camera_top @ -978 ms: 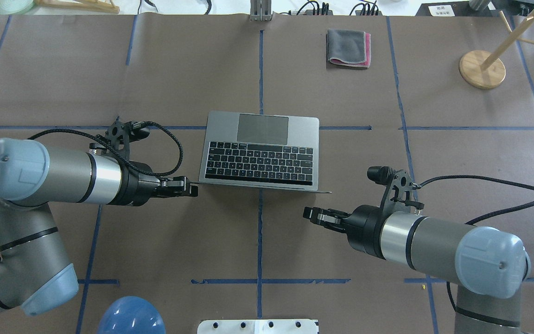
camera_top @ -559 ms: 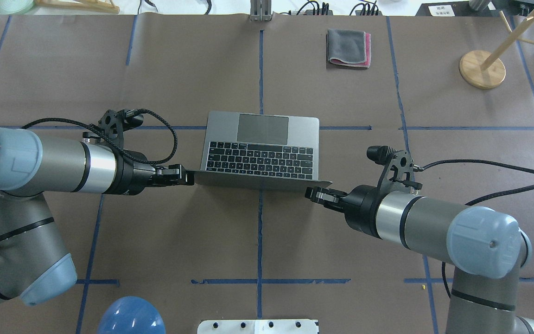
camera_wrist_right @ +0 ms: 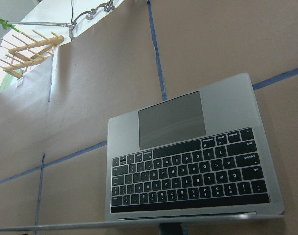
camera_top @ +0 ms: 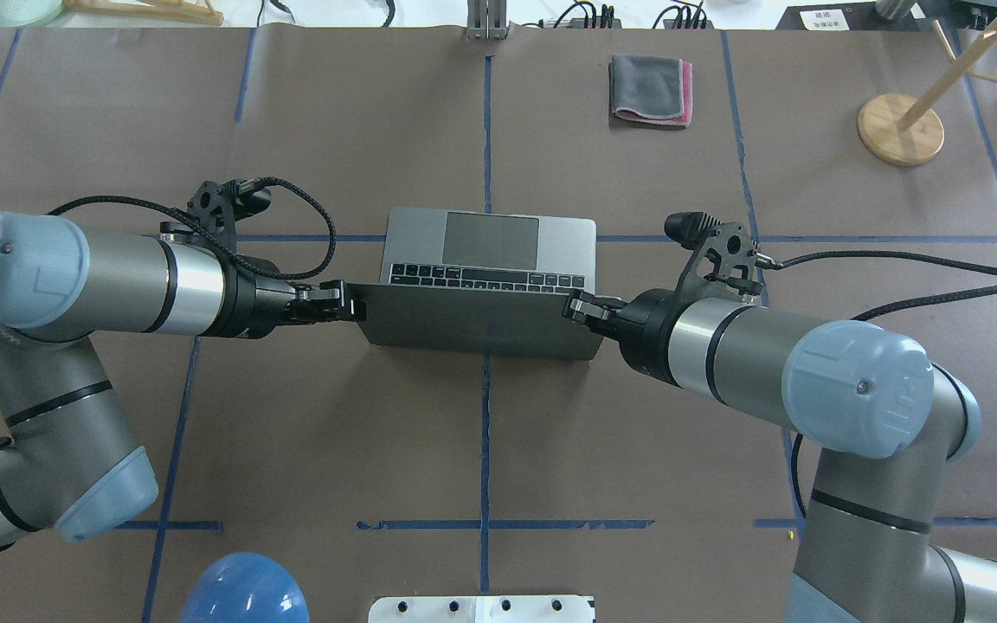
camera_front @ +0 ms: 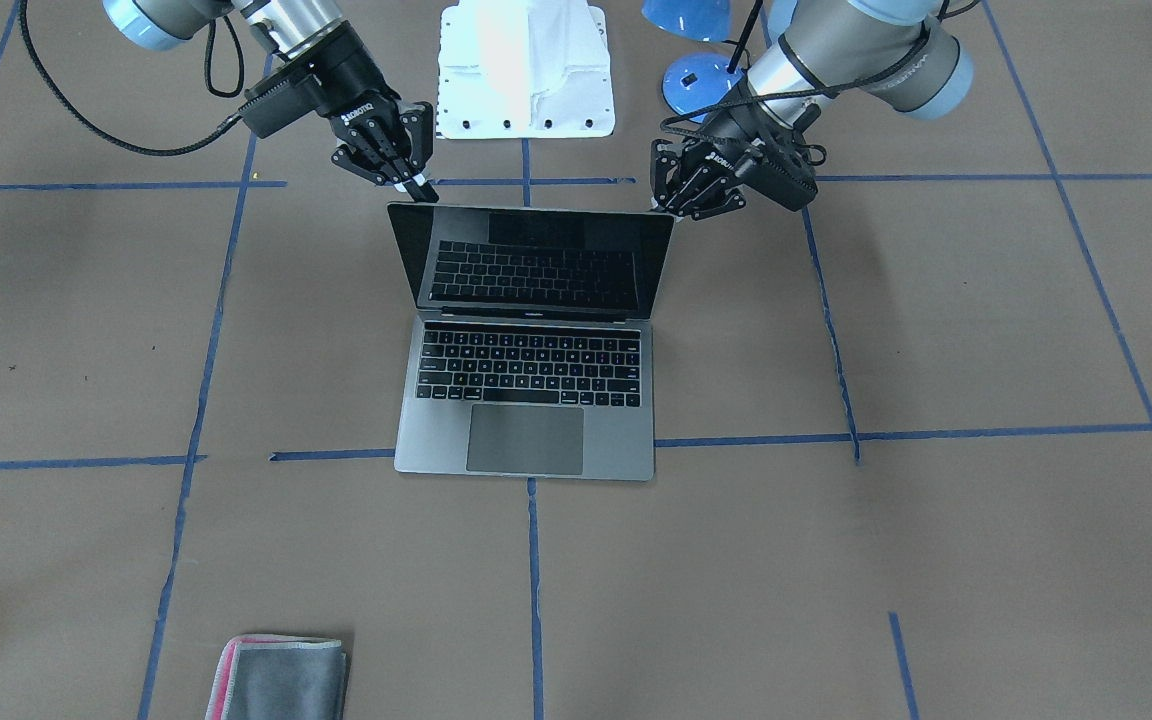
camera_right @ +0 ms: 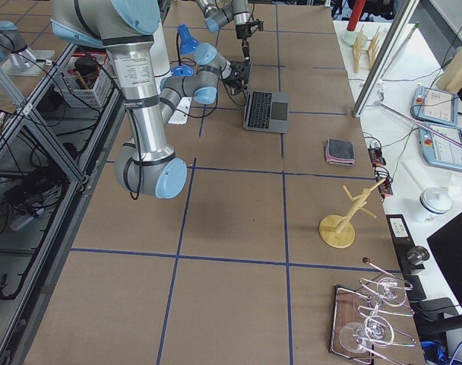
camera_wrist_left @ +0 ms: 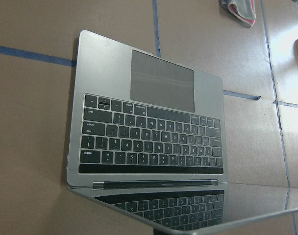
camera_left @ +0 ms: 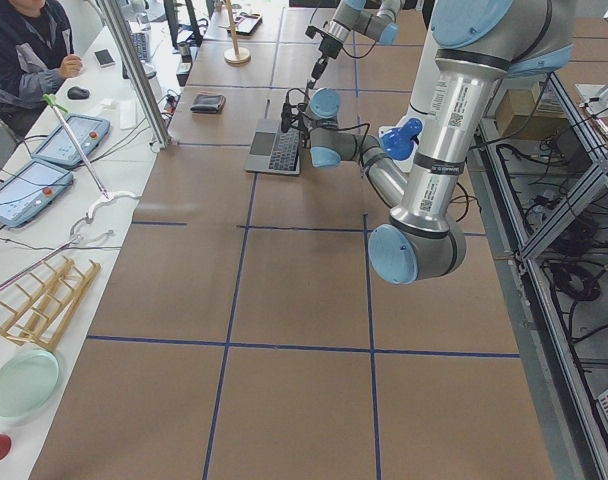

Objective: Close laptop

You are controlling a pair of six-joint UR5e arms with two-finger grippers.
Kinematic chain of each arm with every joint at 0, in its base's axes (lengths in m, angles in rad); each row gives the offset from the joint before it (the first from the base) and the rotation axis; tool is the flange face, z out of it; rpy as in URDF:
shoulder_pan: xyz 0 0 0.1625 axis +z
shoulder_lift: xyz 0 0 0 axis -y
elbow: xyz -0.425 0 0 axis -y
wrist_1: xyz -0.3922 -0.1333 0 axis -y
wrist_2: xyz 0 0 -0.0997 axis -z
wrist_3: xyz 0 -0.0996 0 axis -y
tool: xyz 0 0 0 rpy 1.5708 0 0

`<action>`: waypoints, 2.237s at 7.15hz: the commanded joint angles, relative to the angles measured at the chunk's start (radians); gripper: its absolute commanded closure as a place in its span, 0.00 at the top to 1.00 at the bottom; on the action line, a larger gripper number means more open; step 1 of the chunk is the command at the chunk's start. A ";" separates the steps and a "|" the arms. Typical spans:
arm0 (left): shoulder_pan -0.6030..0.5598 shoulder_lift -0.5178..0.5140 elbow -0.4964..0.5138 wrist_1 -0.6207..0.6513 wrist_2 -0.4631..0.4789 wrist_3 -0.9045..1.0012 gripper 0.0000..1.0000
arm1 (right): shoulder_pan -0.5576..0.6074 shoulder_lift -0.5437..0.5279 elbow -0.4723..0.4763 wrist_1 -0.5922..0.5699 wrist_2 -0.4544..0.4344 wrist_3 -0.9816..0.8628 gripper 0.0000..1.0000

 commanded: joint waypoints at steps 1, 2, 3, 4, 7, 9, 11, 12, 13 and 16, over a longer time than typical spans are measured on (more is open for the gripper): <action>-0.023 -0.026 0.034 0.018 -0.005 -0.001 0.00 | 0.026 0.010 -0.031 -0.014 0.002 0.000 0.01; -0.029 -0.036 0.037 0.039 -0.003 -0.001 0.00 | 0.049 0.036 -0.064 -0.015 0.003 0.001 0.01; -0.037 -0.048 0.049 0.052 -0.003 -0.001 0.00 | 0.063 0.065 -0.119 -0.015 0.004 0.001 0.01; -0.042 -0.077 0.088 0.053 -0.003 -0.001 0.00 | 0.080 0.082 -0.156 -0.015 0.007 0.000 0.01; -0.049 -0.157 0.216 0.052 0.000 0.003 0.00 | 0.127 0.129 -0.271 -0.015 0.039 0.000 0.02; -0.048 -0.197 0.316 0.043 0.003 0.010 0.00 | 0.126 0.166 -0.365 -0.015 0.040 0.000 0.02; -0.040 -0.243 0.434 0.038 0.032 0.013 0.00 | 0.123 0.198 -0.454 -0.014 0.040 0.000 0.04; -0.031 -0.248 0.463 0.038 0.047 0.013 0.00 | 0.118 0.198 -0.471 -0.014 0.040 0.000 0.05; -0.029 -0.248 0.467 0.039 0.047 0.015 0.00 | 0.112 0.198 -0.485 -0.014 0.040 -0.002 0.07; -0.075 -0.263 0.455 0.055 -0.073 0.024 0.99 | 0.188 0.214 -0.423 -0.132 0.278 -0.009 0.99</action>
